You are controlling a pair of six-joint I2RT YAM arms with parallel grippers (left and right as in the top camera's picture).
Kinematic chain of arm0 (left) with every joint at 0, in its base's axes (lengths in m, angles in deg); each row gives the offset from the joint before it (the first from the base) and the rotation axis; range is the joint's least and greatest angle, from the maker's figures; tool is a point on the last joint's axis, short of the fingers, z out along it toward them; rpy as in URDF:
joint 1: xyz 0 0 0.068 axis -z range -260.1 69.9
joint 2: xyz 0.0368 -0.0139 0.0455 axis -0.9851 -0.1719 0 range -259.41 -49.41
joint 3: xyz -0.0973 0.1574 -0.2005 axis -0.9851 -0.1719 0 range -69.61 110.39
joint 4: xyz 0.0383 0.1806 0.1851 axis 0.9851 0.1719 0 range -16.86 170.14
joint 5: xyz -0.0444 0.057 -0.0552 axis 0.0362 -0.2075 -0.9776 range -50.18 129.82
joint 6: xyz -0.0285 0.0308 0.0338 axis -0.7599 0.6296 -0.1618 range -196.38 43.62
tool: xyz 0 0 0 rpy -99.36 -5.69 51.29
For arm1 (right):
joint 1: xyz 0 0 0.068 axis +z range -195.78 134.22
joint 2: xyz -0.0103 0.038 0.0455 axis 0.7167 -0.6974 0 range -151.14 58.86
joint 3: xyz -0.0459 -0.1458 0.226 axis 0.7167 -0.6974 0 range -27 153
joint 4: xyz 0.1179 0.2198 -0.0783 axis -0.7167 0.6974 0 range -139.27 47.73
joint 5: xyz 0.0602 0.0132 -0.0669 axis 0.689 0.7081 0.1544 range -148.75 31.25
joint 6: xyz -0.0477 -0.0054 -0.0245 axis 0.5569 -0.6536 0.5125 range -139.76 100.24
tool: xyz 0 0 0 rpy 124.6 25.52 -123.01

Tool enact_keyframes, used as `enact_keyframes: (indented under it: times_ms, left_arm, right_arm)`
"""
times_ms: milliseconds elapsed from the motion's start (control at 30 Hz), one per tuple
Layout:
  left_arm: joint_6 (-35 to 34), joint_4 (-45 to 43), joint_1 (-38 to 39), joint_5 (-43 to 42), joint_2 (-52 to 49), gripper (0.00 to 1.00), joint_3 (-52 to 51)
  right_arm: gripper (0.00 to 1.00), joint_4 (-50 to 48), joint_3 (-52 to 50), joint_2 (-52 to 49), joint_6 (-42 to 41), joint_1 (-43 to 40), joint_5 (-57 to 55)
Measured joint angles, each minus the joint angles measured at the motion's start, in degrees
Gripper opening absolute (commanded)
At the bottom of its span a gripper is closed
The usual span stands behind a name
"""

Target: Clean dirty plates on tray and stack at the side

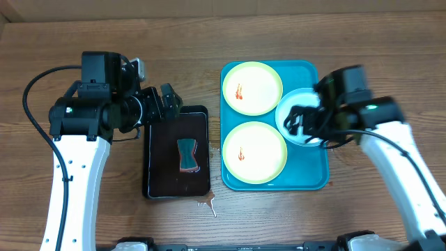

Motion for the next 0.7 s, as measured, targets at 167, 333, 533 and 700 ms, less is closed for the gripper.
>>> enact_keyframes:
  times_ms: [167, 333, 533, 700]
  left_arm:
    - [2.2, 0.9, 0.0, -0.1, 0.0, 1.00, 0.0]
    - [3.3, 3.3, 0.0, 1.4, 0.0, 1.00, 0.1]
    - [3.5, 6.3, 2.2, 5.7, 0.0, 0.99, 0.1]
    - [3.0, 6.1, 5.9, 9.6, 0.0, 0.97, -0.6]
  right_arm:
    - [0.72, -8.5, -9.7, -4.0, -3.5, 4.6, -2.0]
    - [0.53, -19.5, -18.6, -5.2, -5.4, 5.8, -3.5]
    - [0.23, -27.4, -23.7, -5.2, -5.8, 5.7, -4.8]
    - [0.11, -28.5, -24.3, -5.2, -5.7, 5.7, -7.0]
